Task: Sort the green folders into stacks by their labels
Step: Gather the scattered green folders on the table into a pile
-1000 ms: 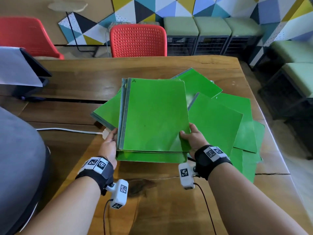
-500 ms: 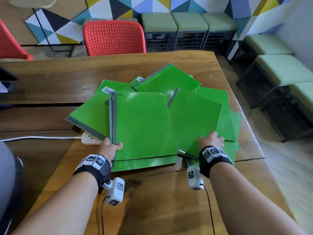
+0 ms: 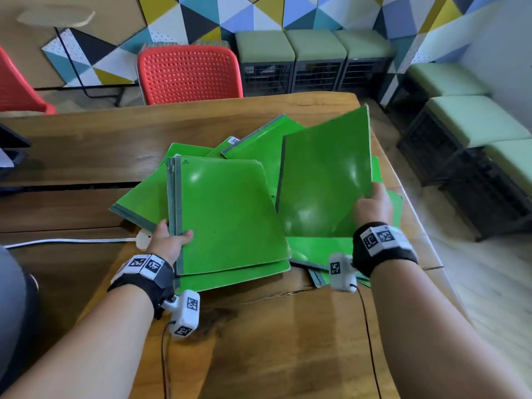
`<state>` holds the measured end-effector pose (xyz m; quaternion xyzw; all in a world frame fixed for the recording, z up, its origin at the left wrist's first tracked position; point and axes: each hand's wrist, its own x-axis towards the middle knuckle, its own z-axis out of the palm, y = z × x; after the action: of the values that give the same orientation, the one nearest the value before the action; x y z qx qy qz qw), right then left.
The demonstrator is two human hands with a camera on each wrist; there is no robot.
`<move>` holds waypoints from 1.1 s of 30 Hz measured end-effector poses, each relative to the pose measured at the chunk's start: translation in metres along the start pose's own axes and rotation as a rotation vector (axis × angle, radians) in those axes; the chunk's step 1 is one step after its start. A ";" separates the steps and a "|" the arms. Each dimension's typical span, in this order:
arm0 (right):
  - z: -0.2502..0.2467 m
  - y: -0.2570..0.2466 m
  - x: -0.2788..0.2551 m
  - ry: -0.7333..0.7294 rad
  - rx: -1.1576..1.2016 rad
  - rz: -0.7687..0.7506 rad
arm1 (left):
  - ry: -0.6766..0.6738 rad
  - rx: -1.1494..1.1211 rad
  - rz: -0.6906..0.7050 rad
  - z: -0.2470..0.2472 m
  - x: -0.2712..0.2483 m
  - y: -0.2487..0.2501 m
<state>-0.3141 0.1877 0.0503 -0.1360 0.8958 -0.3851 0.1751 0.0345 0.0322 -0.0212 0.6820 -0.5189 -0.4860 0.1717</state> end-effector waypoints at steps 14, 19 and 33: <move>0.077 -0.004 -0.031 -0.346 0.071 -0.045 | 0.004 -0.079 -0.130 0.002 0.000 -0.020; 0.136 0.017 -0.054 -0.547 -0.063 -0.037 | 0.027 -0.048 -0.135 0.002 0.004 -0.027; 0.099 0.057 0.017 -0.389 -0.851 -0.115 | 0.025 -0.240 -0.004 0.011 0.015 -0.019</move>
<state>-0.2944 0.1551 -0.0589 -0.3148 0.9157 0.0397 0.2466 0.0350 0.0298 -0.0475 0.6636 -0.4536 -0.5362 0.2576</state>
